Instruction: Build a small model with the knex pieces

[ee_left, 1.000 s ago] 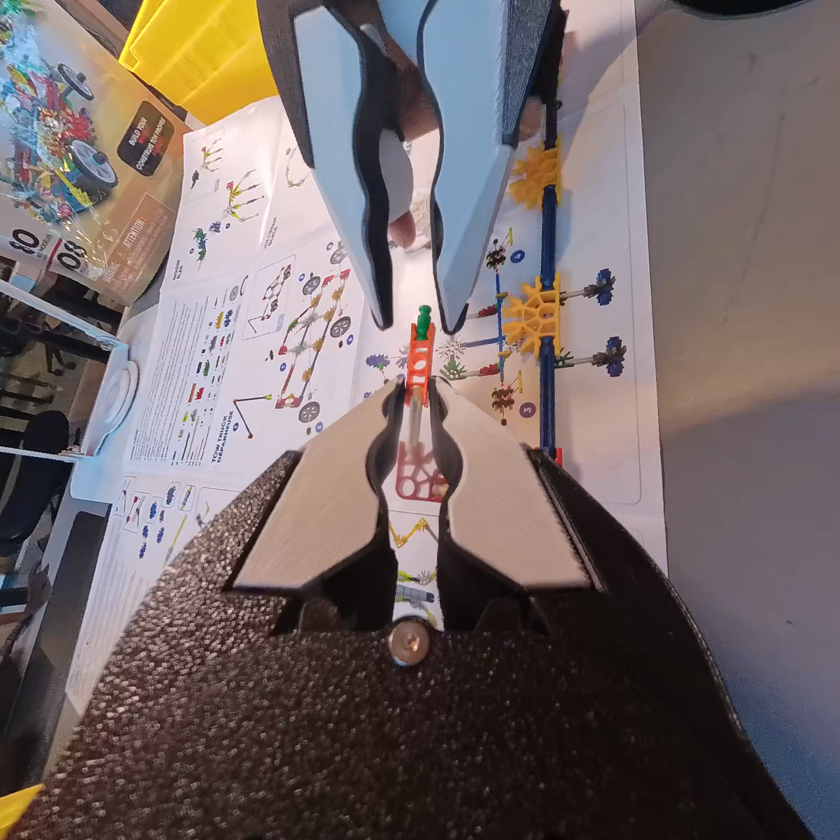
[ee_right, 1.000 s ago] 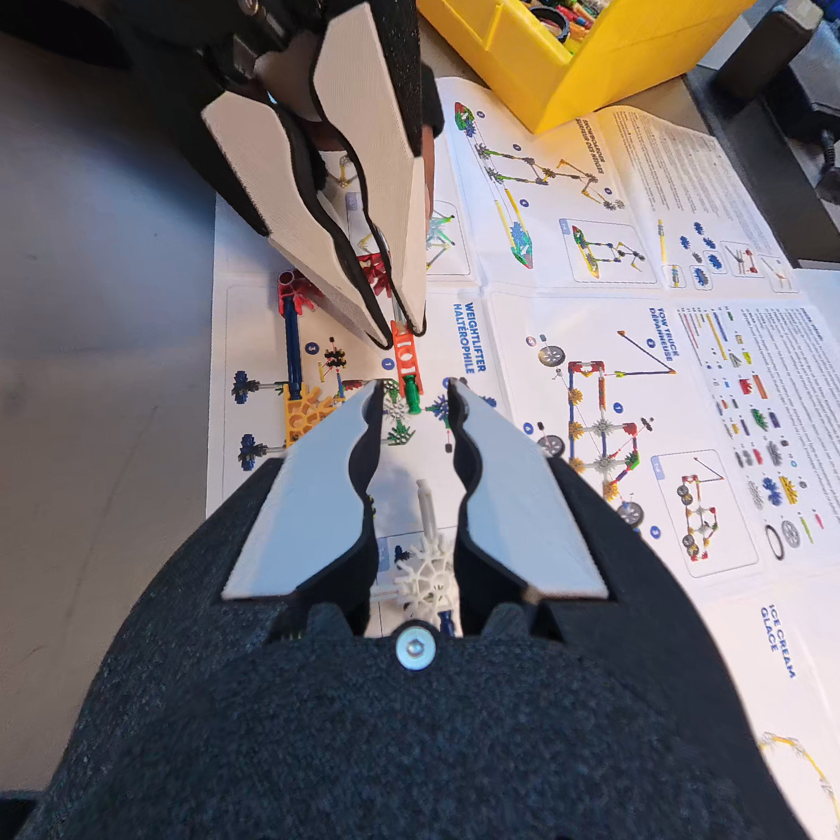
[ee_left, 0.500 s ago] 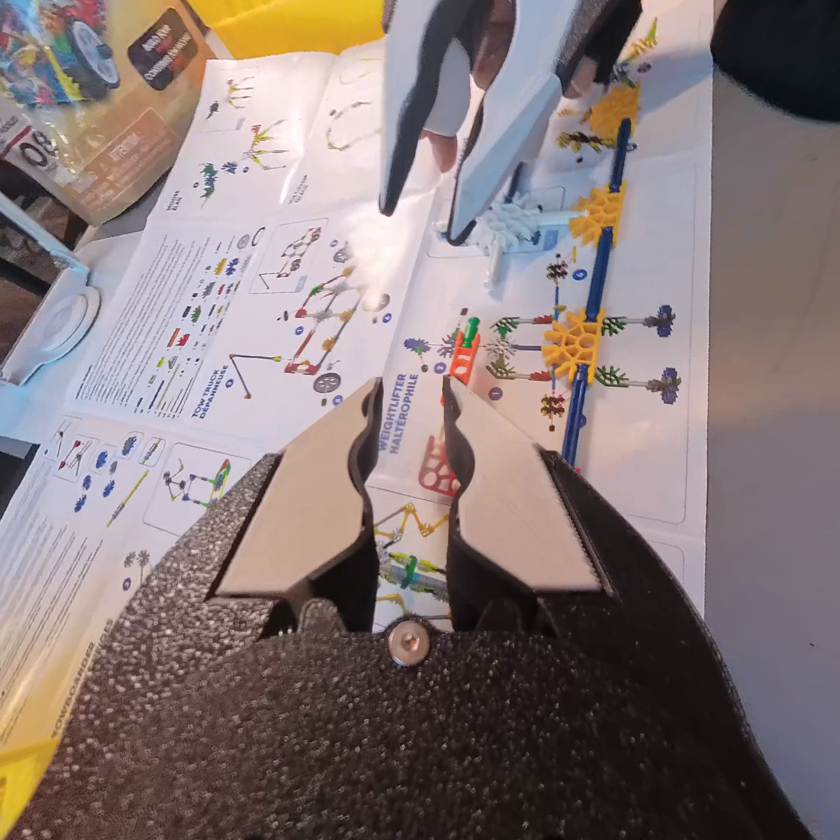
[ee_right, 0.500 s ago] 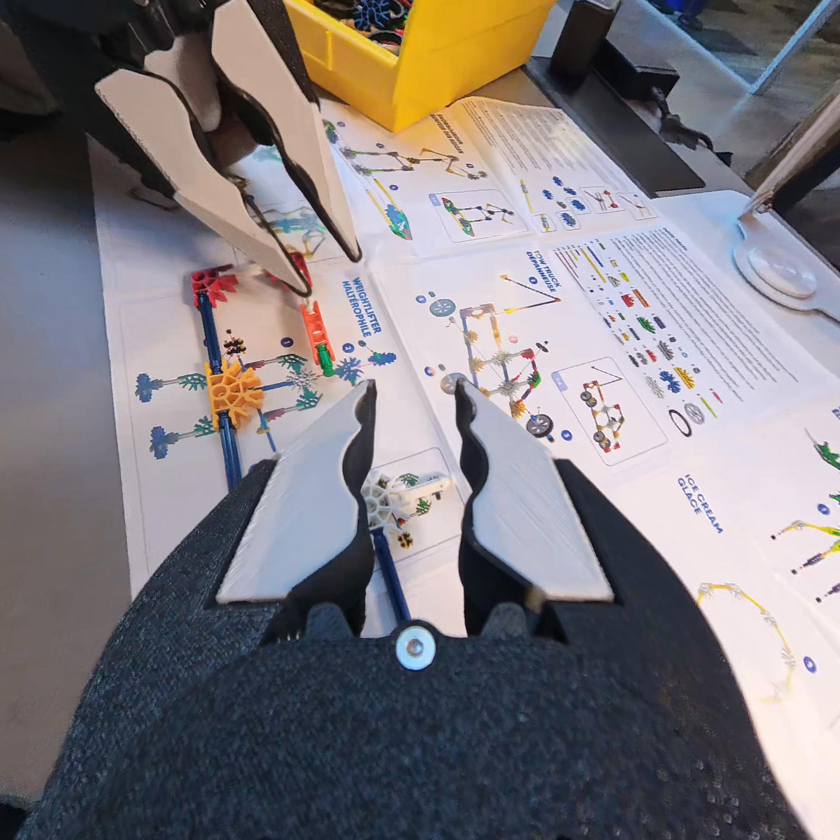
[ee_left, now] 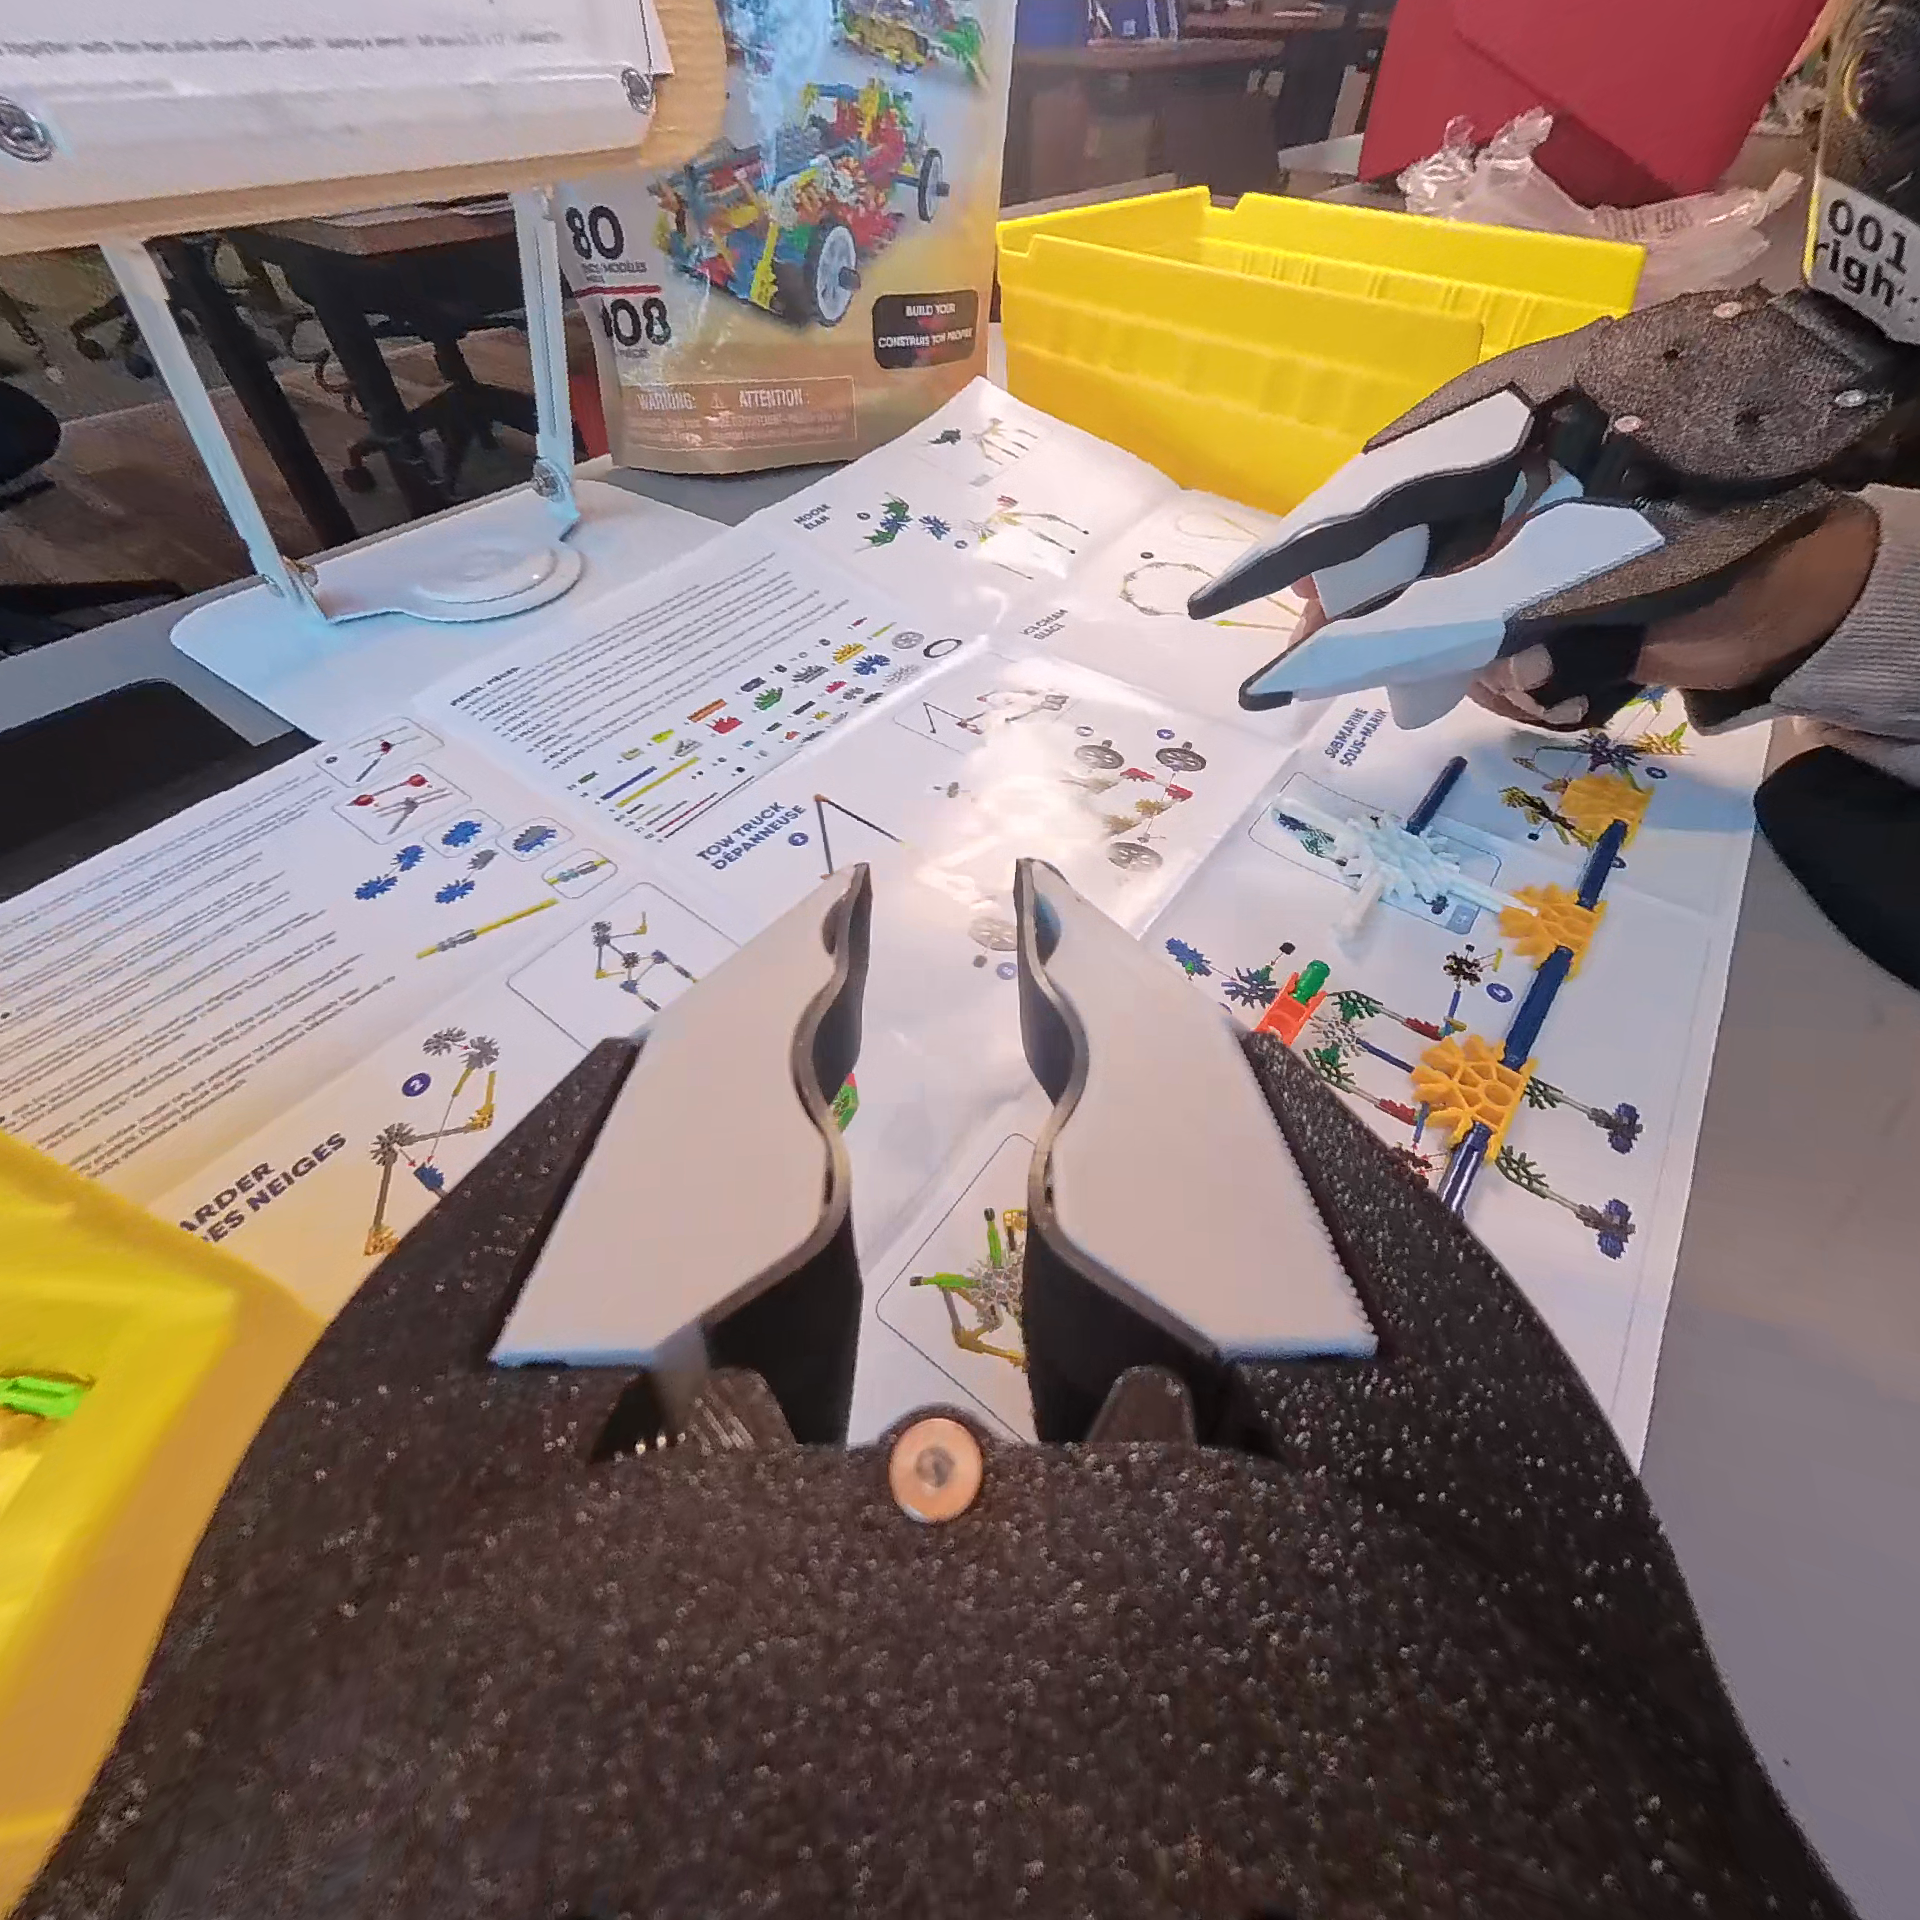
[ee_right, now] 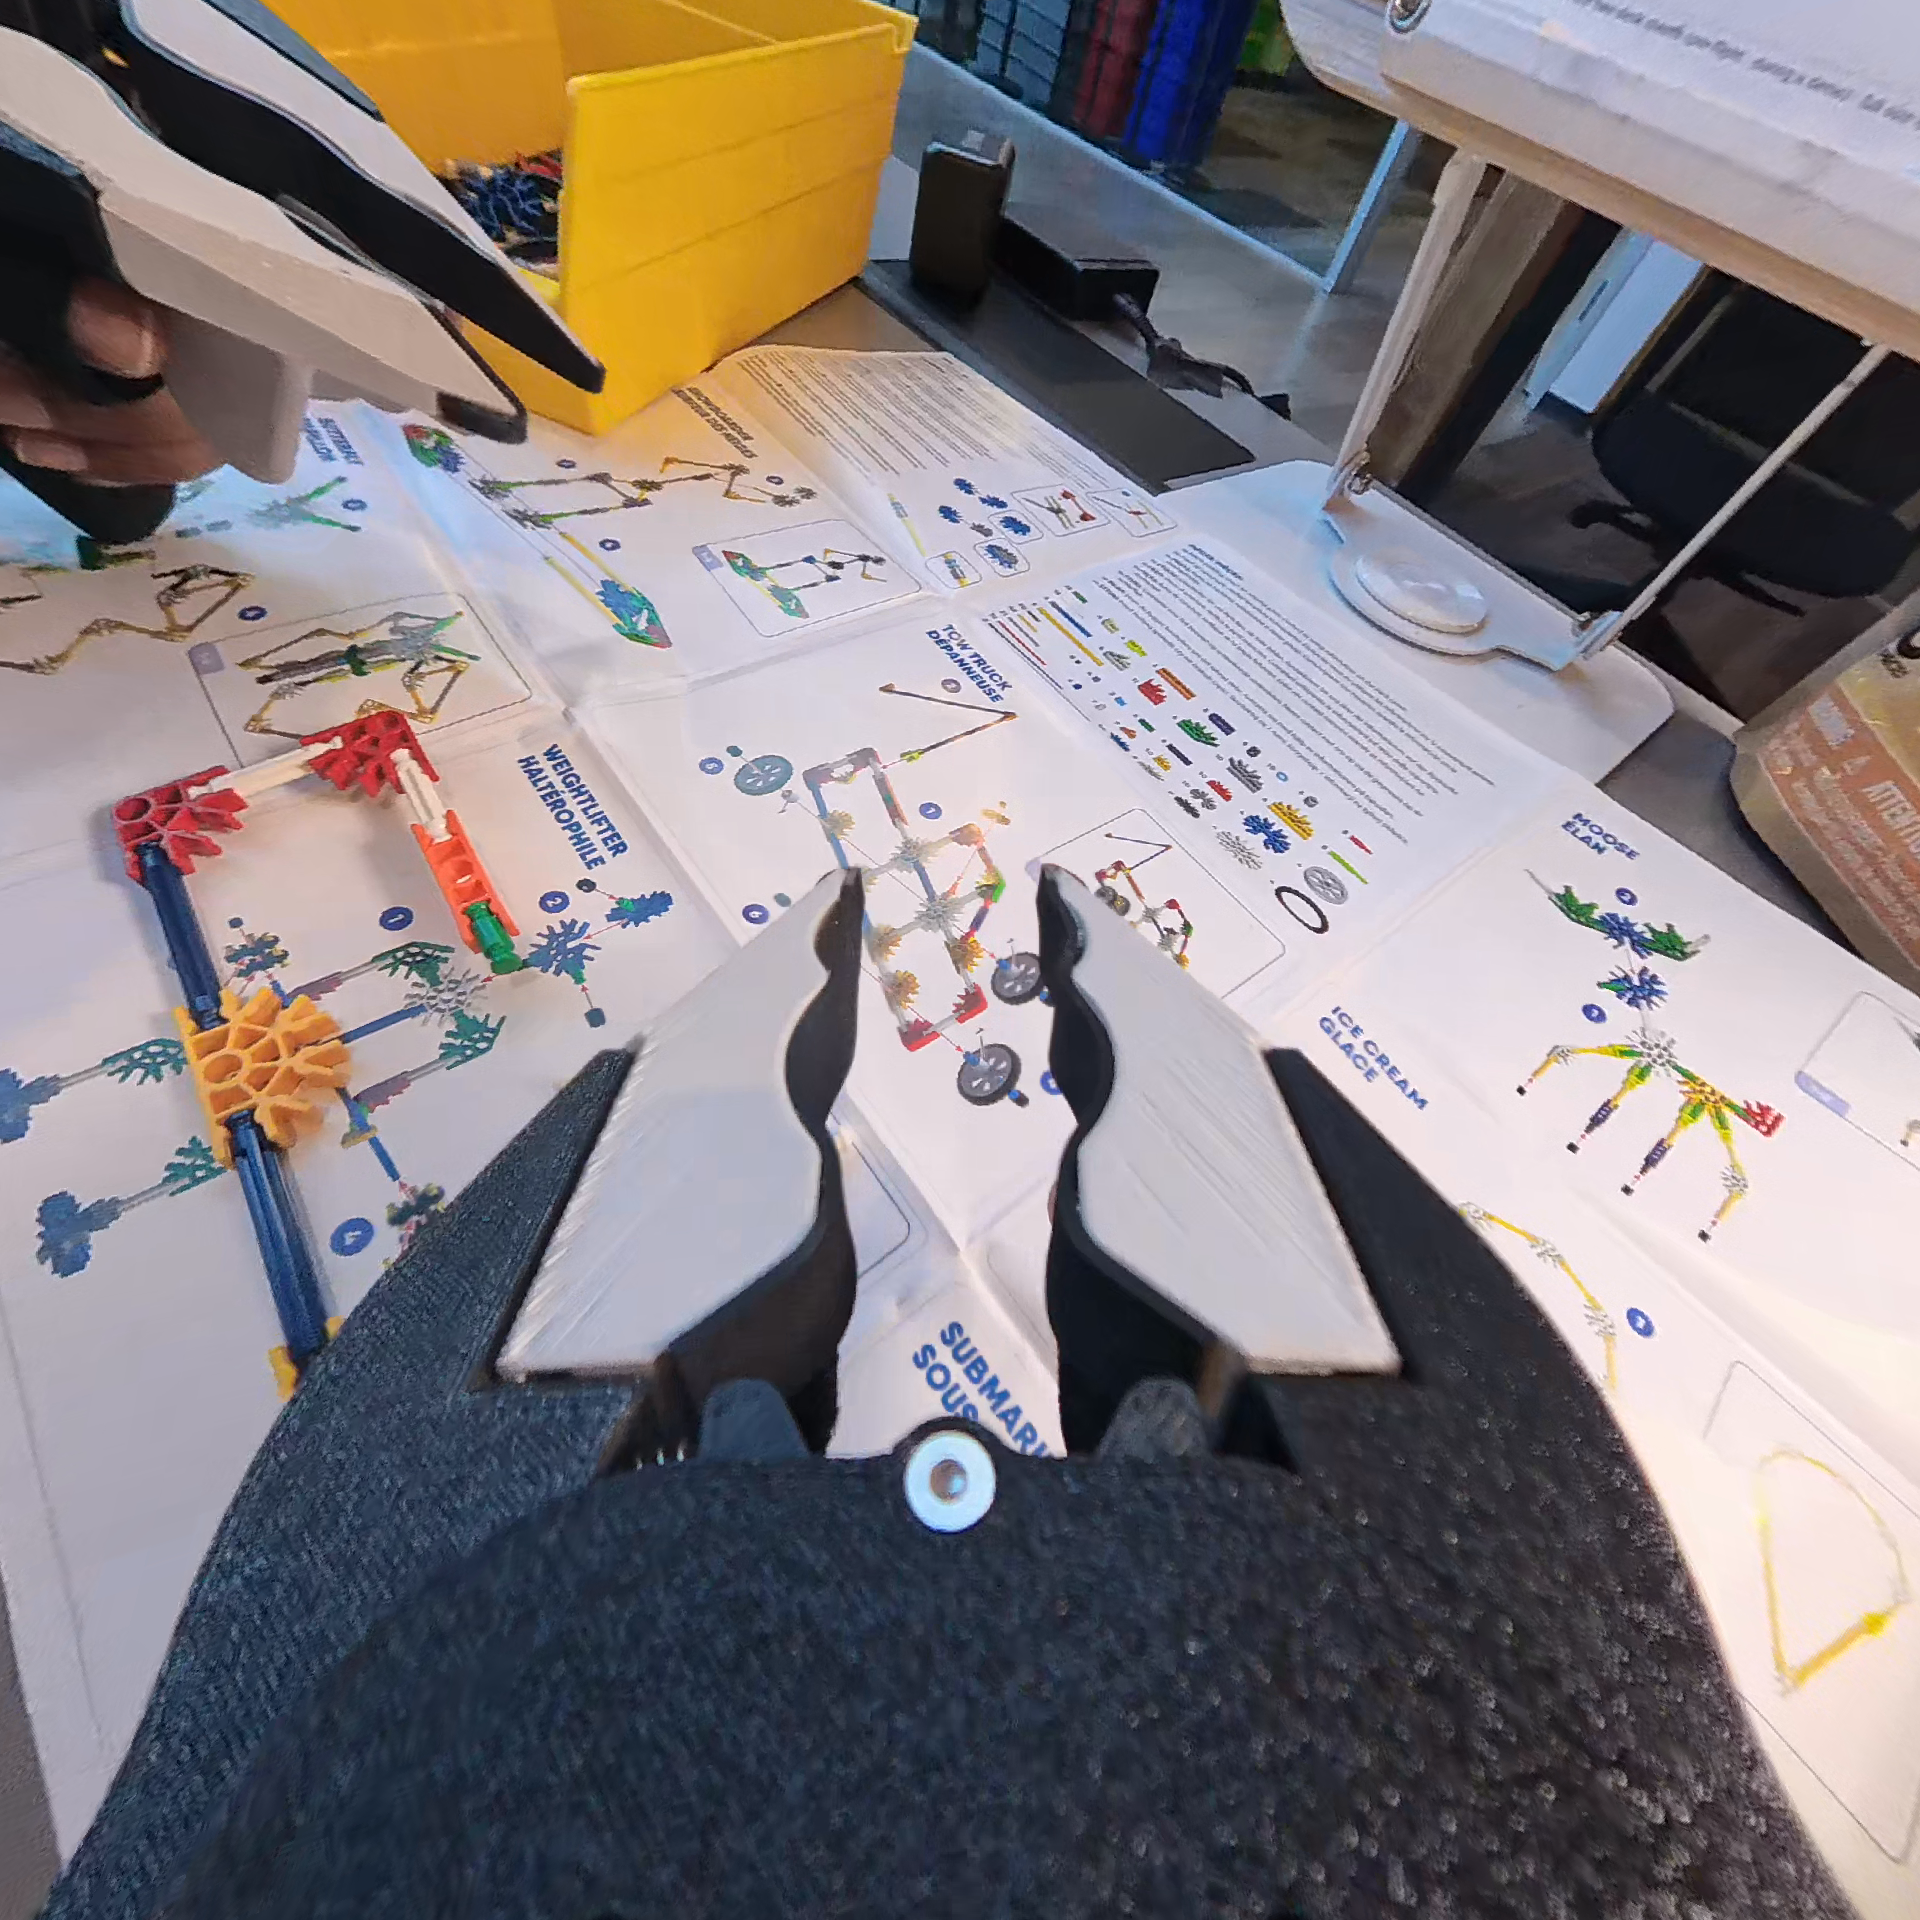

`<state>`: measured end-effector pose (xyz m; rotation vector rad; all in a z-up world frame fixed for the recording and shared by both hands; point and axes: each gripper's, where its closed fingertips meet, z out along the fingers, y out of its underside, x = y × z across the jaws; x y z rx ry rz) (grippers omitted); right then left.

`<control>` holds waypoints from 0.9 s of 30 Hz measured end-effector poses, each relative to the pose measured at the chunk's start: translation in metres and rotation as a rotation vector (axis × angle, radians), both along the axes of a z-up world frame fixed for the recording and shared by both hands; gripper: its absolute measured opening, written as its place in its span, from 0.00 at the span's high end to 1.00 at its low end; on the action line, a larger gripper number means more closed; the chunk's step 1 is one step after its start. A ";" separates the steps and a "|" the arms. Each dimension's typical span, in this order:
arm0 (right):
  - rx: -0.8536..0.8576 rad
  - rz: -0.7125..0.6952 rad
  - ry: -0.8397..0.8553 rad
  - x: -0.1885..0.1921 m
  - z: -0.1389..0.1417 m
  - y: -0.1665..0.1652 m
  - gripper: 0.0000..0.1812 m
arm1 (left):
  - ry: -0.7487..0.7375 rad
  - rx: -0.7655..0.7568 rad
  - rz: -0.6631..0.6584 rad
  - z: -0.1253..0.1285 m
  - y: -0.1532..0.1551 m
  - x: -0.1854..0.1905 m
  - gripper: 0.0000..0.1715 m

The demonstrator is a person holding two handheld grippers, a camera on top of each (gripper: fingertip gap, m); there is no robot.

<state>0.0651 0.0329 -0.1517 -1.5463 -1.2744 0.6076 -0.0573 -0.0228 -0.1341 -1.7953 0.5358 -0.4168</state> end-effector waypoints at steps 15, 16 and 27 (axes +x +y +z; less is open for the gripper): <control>0.009 -0.120 0.068 0.012 0.012 0.018 0.81 | 0.041 0.097 0.034 0.016 -0.001 -0.011 0.86; 0.008 -0.124 0.068 0.012 0.012 0.018 0.80 | 0.069 0.149 0.045 0.028 -0.002 -0.017 0.86; 0.017 -0.178 0.128 0.029 0.032 0.028 0.81 | 0.342 0.013 0.788 0.153 -0.071 -0.345 0.86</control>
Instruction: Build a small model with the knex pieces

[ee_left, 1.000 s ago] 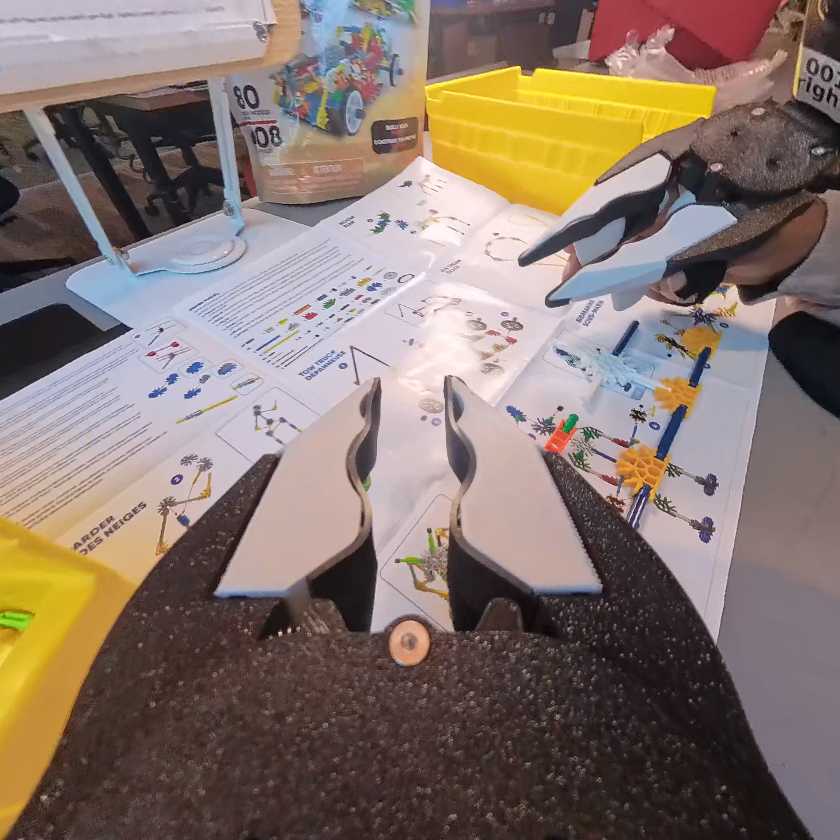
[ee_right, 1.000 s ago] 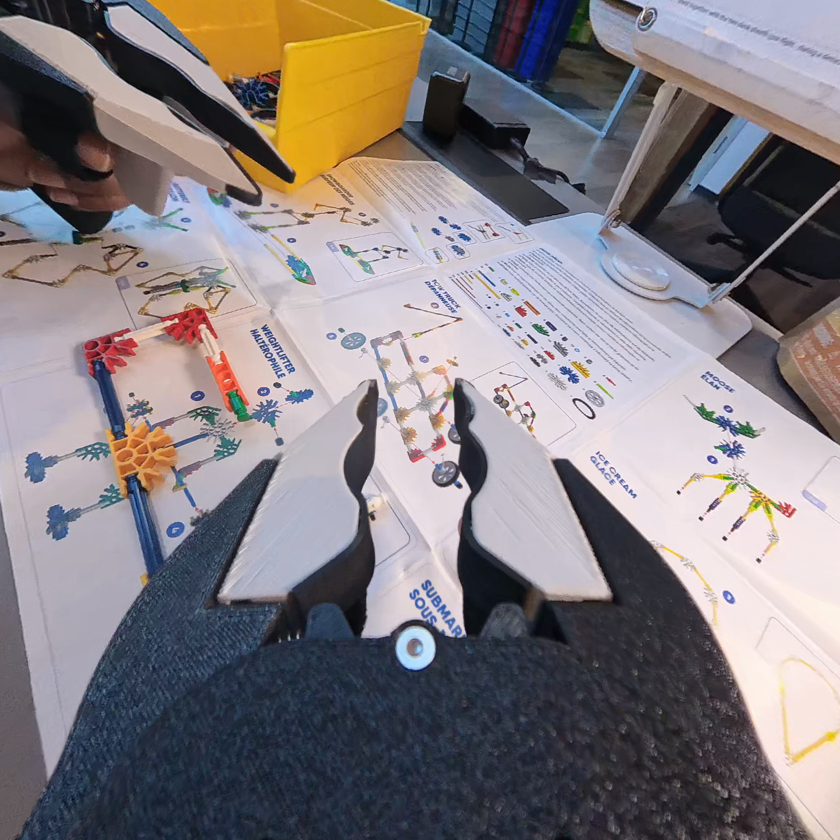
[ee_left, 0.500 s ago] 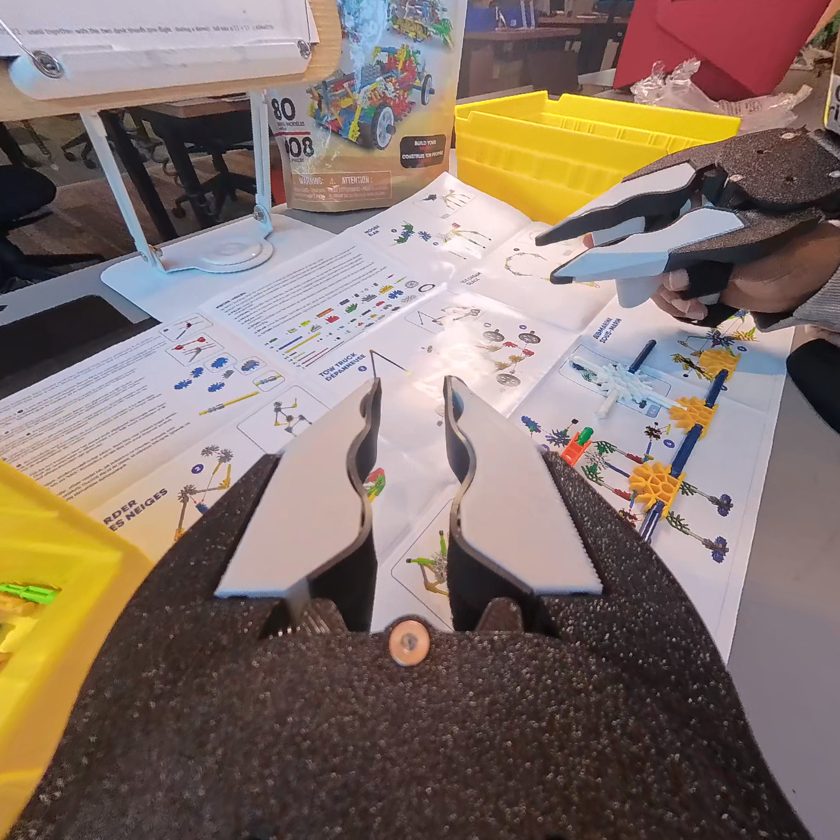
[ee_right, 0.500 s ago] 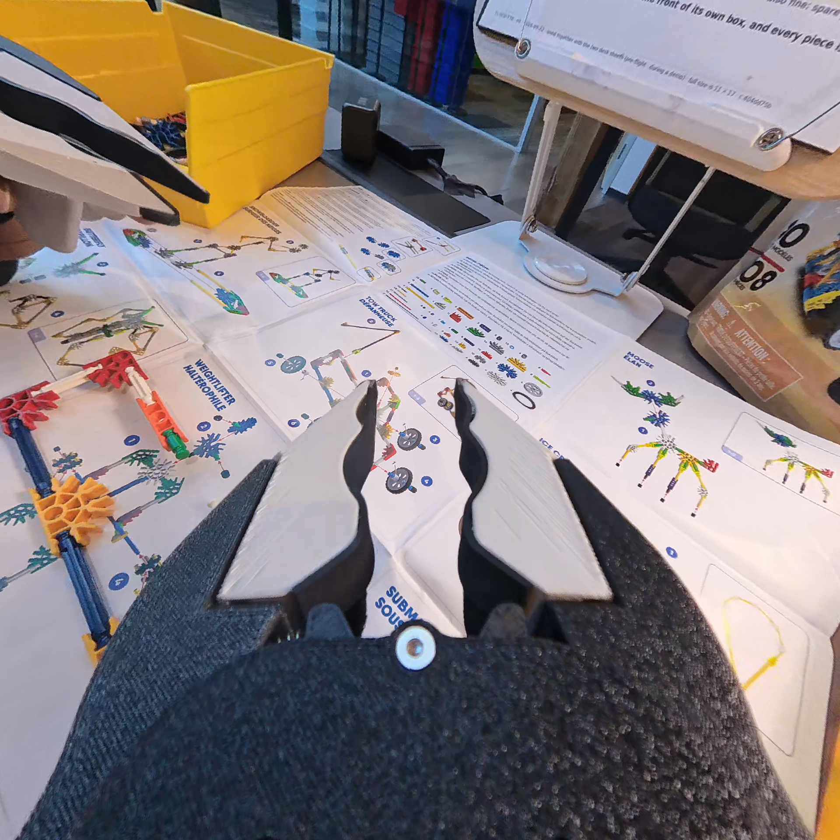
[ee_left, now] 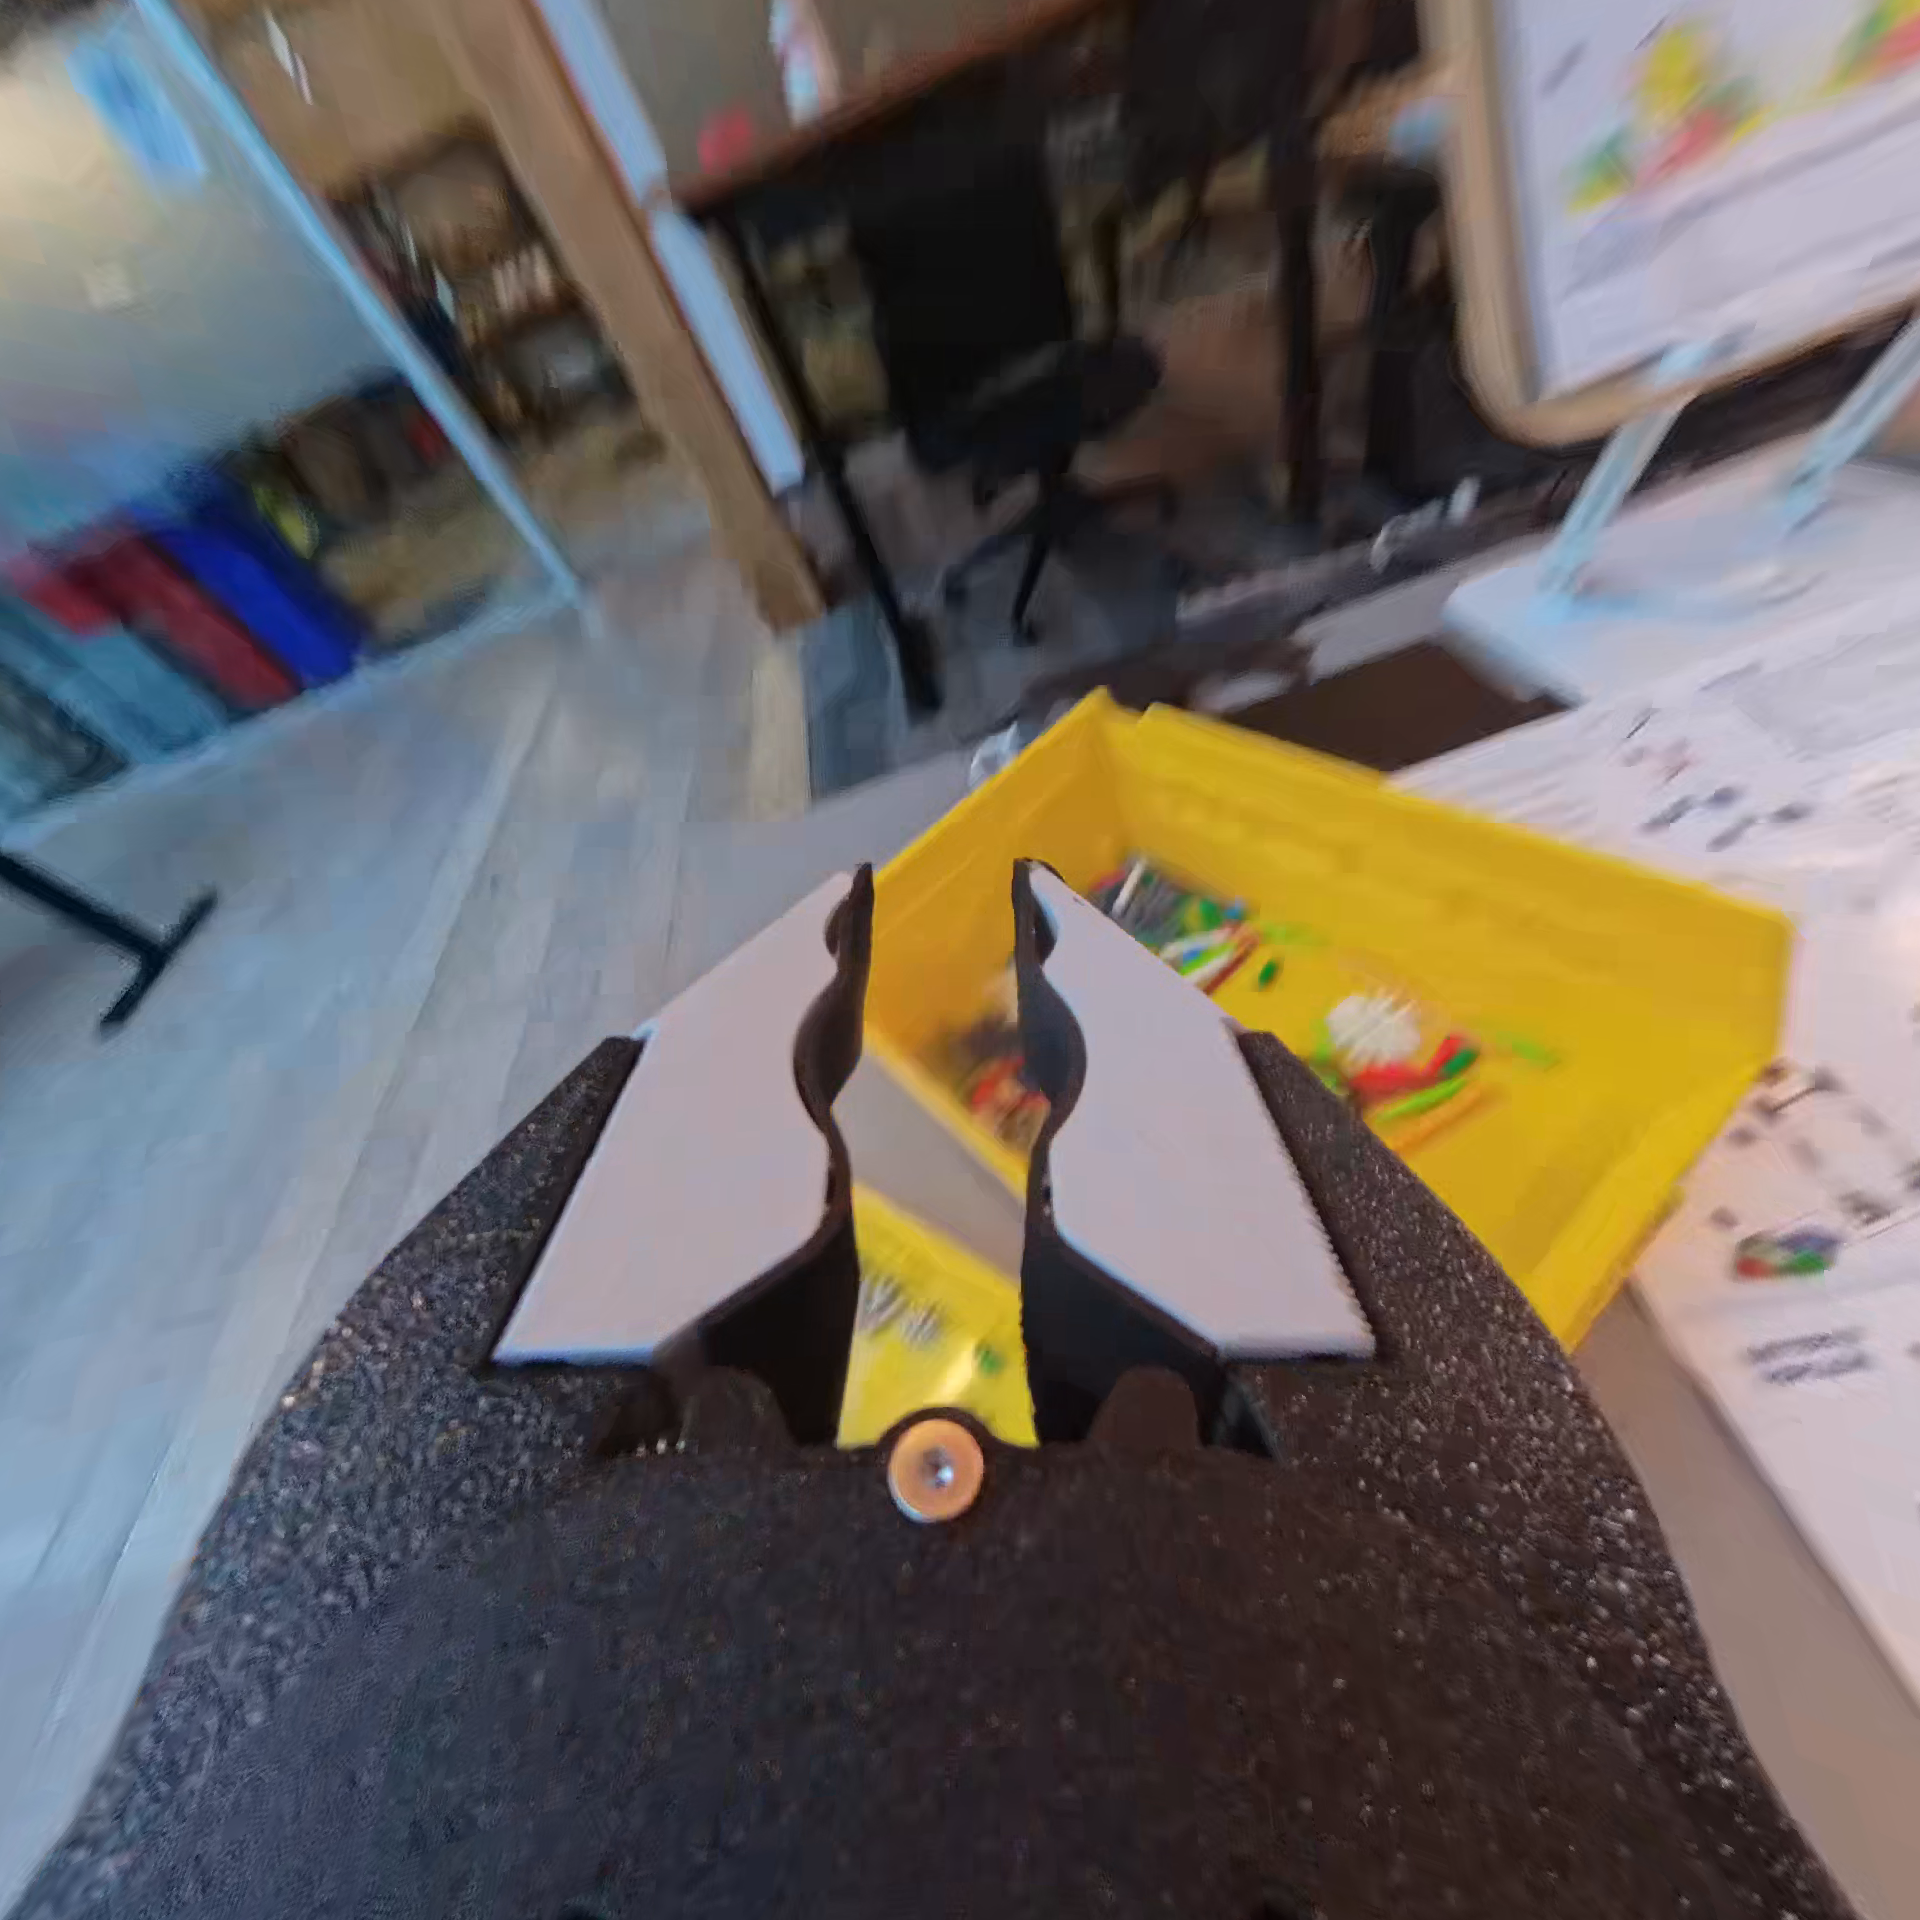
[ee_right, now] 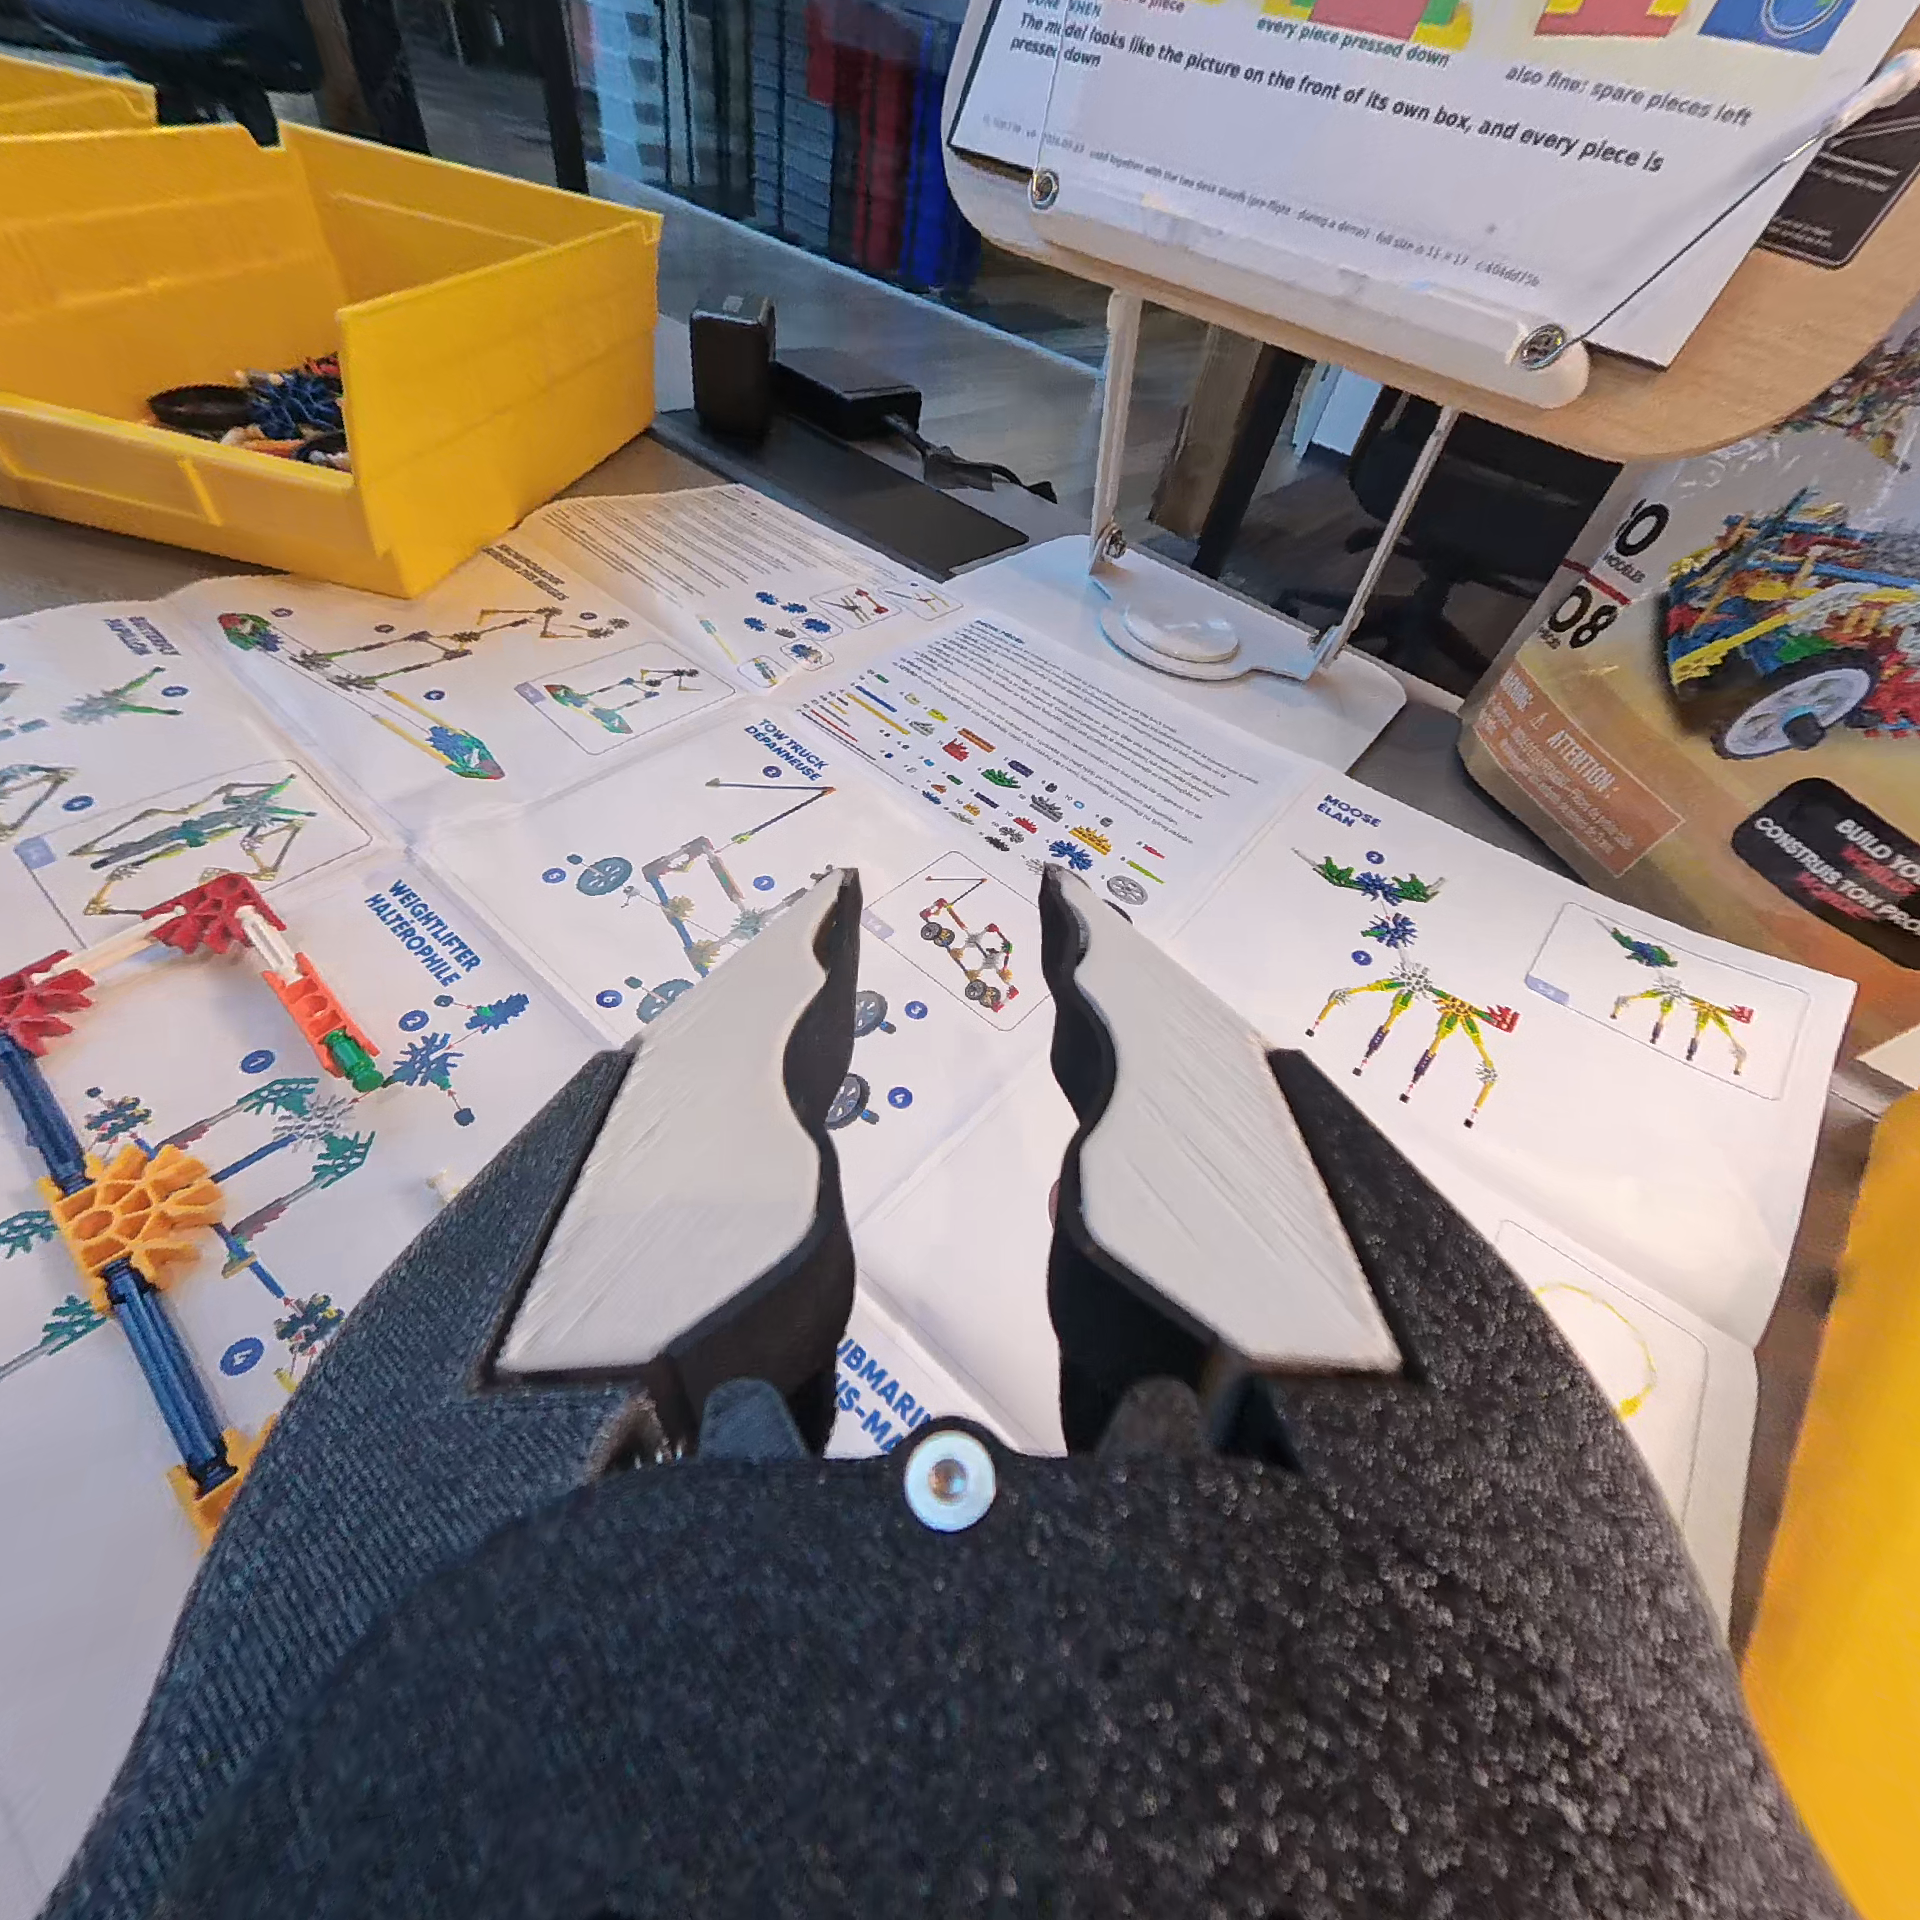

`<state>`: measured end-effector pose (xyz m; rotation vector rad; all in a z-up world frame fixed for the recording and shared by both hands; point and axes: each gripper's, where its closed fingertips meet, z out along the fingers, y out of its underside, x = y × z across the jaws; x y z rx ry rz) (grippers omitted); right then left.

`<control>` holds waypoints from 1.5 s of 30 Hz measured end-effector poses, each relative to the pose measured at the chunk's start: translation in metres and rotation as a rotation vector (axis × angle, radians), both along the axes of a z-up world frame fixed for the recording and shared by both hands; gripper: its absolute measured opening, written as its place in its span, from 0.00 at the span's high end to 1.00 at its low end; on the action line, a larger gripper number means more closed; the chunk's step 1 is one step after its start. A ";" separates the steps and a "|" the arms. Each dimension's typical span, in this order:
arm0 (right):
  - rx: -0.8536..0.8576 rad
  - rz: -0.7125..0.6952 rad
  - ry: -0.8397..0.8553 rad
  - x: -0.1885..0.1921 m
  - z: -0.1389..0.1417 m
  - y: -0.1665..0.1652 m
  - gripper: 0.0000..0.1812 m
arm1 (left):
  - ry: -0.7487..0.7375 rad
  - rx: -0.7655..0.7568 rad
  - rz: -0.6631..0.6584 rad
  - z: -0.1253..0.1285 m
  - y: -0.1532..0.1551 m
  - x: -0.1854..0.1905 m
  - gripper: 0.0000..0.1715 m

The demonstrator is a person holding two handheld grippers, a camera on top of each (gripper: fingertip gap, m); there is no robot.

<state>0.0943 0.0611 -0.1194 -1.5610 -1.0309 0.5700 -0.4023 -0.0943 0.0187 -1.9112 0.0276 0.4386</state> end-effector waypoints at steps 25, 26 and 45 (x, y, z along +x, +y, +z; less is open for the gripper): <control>0.004 0.078 -0.078 -0.006 -0.015 -0.012 0.87 | -0.397 -0.969 0.354 -0.221 -0.111 -0.158 1.00; 0.005 0.079 -0.080 -0.006 -0.015 -0.013 0.87 | -0.402 -0.967 0.349 -0.220 -0.110 -0.158 0.99; -0.010 0.088 -0.101 -0.006 -0.022 -0.013 0.87 | -0.544 -0.896 0.335 -0.224 -0.100 -0.151 0.95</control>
